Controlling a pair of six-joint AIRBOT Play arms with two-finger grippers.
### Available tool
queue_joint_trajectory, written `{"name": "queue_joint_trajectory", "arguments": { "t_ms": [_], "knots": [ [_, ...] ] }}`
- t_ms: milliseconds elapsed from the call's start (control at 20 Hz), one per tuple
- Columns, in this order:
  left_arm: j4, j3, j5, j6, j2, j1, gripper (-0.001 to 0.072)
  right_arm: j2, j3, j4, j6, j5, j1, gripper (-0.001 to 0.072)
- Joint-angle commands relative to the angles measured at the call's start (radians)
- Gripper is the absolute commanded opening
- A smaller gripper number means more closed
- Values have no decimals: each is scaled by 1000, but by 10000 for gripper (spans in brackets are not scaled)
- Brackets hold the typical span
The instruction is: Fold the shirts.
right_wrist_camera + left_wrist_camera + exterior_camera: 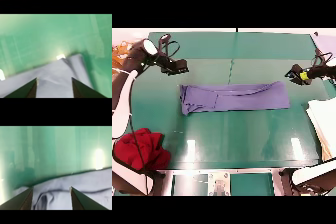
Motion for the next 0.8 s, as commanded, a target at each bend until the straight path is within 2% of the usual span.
{"name": "queue_joint_trajectory", "arguments": {
  "t_ms": [0,50,100,300,500,550,650,700,750],
  "knots": [
    [-1,42,-167,-13,-5,21,518,-38,16,-5,-92,159,-68,512],
    [0,42,-188,-7,-5,19,302,-58,9,-5,-116,180,-78,512],
    [-1,42,-197,23,-5,16,21,-85,8,-4,-148,201,-87,512],
    [-77,42,-214,39,-5,11,23,-199,8,6,-238,259,-90,512],
    [-94,42,-196,43,-9,-53,23,-288,8,123,-290,276,-72,507],
    [-95,42,-175,45,-12,-77,23,-299,8,142,-291,276,-62,444],
    [-95,40,-106,46,-27,-139,23,-299,9,172,-313,282,-46,54],
    [-95,40,-67,46,-37,-175,23,-293,14,195,-325,297,-42,19],
    [-96,40,-36,45,-51,-209,23,-284,31,214,-325,323,-40,19]
  ]
}}
